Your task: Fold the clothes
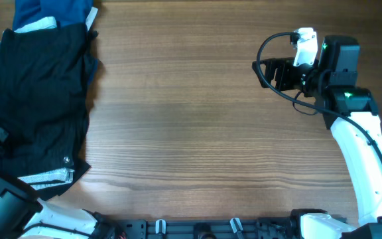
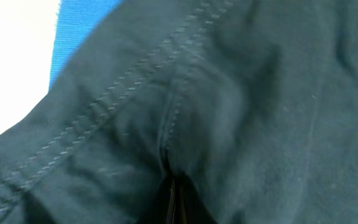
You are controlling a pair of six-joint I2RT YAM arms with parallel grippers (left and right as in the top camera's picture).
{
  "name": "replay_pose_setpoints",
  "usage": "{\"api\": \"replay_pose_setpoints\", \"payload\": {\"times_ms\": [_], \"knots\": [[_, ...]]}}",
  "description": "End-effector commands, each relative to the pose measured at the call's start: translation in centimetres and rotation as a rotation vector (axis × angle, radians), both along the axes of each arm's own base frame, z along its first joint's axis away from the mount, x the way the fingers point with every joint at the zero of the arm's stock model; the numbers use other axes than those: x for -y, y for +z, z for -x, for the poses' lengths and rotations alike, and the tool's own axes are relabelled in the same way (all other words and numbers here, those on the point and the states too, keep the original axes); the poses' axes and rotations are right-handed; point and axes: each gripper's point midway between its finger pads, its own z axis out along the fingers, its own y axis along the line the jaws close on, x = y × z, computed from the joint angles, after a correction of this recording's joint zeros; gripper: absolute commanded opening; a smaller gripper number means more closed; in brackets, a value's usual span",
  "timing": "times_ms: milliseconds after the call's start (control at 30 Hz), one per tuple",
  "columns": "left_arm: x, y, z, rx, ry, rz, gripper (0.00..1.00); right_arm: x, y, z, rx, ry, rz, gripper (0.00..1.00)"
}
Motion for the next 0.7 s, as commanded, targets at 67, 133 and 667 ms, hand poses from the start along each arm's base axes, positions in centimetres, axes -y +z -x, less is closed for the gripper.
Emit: {"api": "replay_pose_setpoints", "payload": {"times_ms": [67, 133, 667], "knots": [[4.4, 3.2, -4.6, 0.196, -0.066, 0.133, 0.04, -0.1, 0.7, -0.5, 0.042, 0.012, 0.017, 1.00], [6.6, 4.9, -6.1, 0.250, -0.130, 0.153, 0.04, -0.1, 0.8, -0.5, 0.045, 0.012, 0.018, 1.00], [44.3, 14.0, -13.8, 0.492, -0.964, 0.282, 0.04, 5.9, 8.0, -0.6, 0.168, -0.183, -0.068, 1.00]]}}
